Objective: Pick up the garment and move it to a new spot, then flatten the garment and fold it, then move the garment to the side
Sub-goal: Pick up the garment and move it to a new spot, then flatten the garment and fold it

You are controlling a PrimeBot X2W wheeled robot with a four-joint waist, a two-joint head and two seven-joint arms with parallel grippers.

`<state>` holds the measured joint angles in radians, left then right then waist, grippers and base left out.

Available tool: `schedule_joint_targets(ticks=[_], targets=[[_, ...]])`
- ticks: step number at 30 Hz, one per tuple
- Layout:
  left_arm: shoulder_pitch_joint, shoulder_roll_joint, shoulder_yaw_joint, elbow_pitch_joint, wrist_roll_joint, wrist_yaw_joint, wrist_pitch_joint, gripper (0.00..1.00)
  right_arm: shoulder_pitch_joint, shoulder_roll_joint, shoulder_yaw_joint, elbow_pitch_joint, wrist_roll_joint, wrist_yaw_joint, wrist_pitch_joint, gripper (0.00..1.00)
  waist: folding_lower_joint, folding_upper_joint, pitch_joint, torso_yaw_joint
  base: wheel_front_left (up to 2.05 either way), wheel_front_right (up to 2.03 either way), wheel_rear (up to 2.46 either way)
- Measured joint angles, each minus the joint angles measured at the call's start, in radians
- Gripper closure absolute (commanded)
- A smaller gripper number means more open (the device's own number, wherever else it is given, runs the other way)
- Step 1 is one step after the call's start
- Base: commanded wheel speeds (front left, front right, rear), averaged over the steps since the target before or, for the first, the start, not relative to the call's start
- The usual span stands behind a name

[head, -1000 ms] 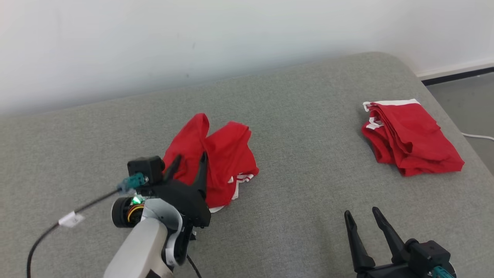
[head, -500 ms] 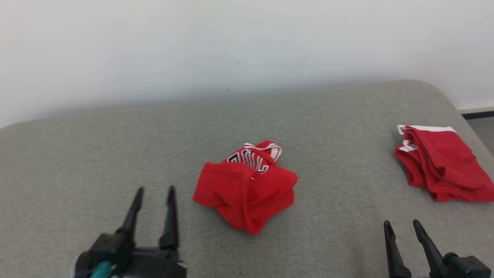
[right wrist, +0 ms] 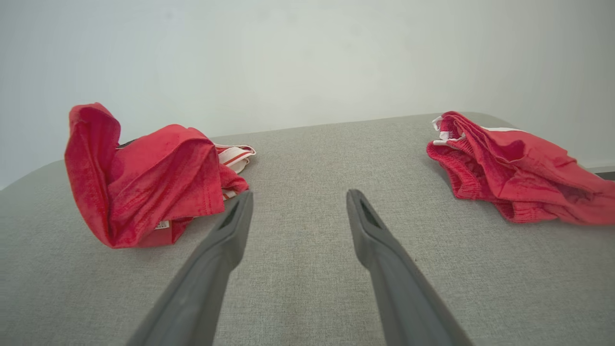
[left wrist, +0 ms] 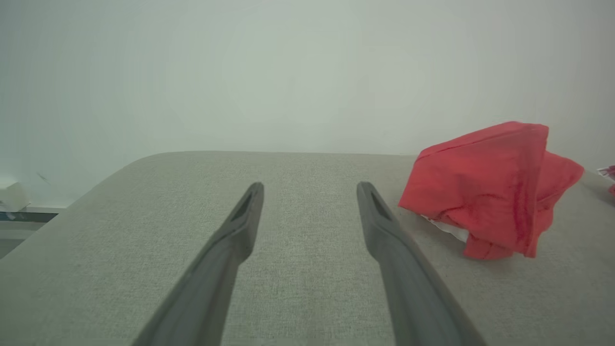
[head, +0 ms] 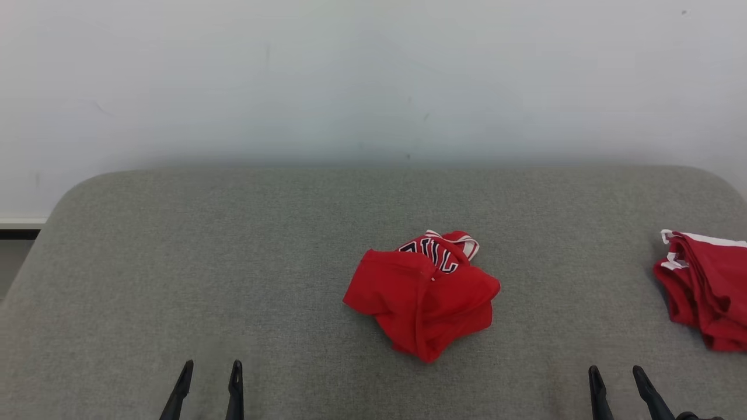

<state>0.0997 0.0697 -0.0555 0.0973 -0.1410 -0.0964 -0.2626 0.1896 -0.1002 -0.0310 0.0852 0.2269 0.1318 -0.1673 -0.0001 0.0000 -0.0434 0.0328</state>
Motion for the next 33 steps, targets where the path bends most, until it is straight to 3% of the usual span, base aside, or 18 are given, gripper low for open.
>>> schedule_joint_targets(ticks=[33], targets=[[0.013, -0.018, 0.039, 0.061, 0.03, -0.027, 0.0, 0.0, -0.002, 0.019, 0.023, 0.04, 0.0, 0.0, -0.014, 0.0, 0.0001, 0.0, -0.008, 0.019, 0.0, 0.0, 0.0]])
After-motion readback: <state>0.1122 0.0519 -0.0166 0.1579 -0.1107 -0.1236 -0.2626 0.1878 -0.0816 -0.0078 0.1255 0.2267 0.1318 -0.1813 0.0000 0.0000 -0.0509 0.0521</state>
